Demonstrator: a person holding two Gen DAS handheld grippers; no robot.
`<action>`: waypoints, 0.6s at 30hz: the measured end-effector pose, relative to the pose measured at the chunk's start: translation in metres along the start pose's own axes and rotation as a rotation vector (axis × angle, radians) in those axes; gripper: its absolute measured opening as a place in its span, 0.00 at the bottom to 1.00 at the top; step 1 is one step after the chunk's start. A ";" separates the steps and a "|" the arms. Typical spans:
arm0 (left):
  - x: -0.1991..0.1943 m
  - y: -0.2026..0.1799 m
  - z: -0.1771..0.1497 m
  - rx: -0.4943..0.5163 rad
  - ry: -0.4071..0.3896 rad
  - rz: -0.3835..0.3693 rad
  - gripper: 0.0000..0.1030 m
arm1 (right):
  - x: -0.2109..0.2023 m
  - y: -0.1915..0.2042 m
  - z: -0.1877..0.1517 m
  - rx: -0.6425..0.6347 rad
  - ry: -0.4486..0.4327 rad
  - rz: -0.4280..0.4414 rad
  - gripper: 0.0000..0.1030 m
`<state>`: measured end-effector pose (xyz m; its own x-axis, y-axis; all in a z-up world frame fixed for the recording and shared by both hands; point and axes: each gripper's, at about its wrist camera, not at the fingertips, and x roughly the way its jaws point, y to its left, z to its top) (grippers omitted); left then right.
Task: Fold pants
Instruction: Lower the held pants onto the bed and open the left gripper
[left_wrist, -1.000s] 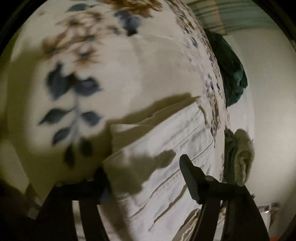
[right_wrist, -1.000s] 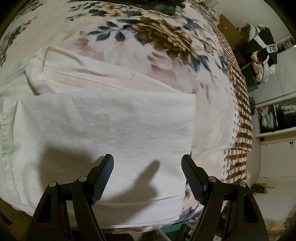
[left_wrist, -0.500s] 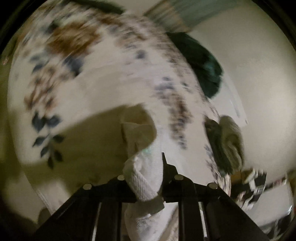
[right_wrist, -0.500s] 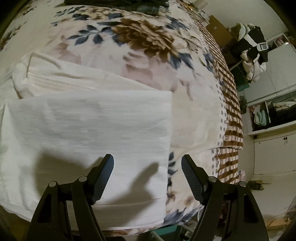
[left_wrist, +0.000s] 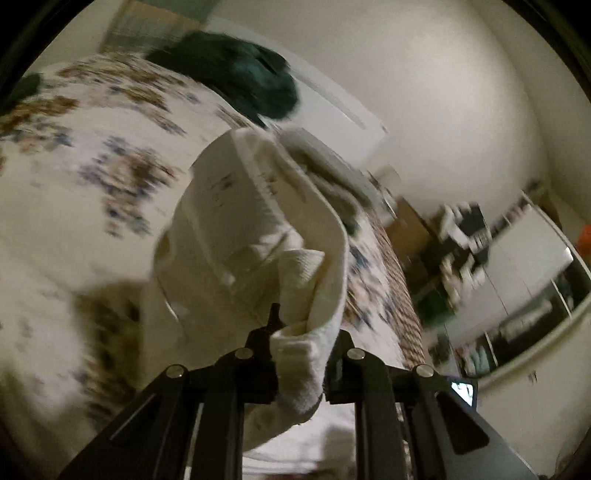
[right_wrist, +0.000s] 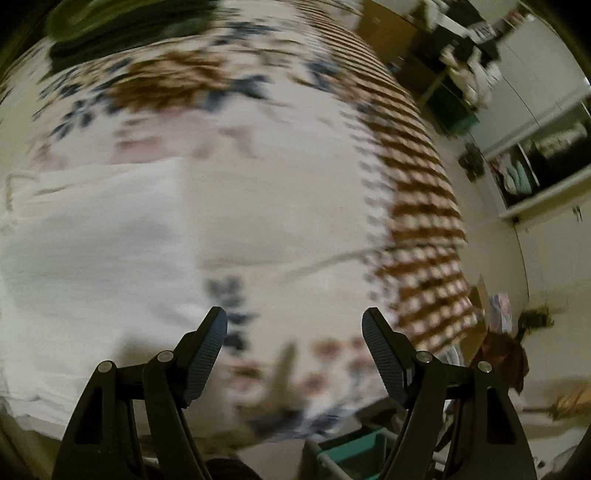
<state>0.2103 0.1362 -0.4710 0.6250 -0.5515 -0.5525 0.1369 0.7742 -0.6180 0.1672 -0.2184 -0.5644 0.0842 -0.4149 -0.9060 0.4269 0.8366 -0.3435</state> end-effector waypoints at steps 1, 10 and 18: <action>0.009 -0.008 -0.005 0.008 0.020 -0.008 0.13 | 0.004 -0.011 -0.002 0.014 0.003 -0.010 0.75; 0.120 -0.093 -0.089 0.230 0.260 -0.052 0.13 | 0.054 -0.097 -0.008 0.067 0.028 -0.092 0.75; 0.171 -0.132 -0.132 0.332 0.463 0.019 0.19 | 0.061 -0.105 -0.002 0.063 0.033 -0.057 0.75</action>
<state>0.1973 -0.1017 -0.5578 0.2380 -0.5573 -0.7955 0.4100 0.8001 -0.4379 0.1251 -0.3312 -0.5845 0.0289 -0.4485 -0.8933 0.4859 0.7873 -0.3795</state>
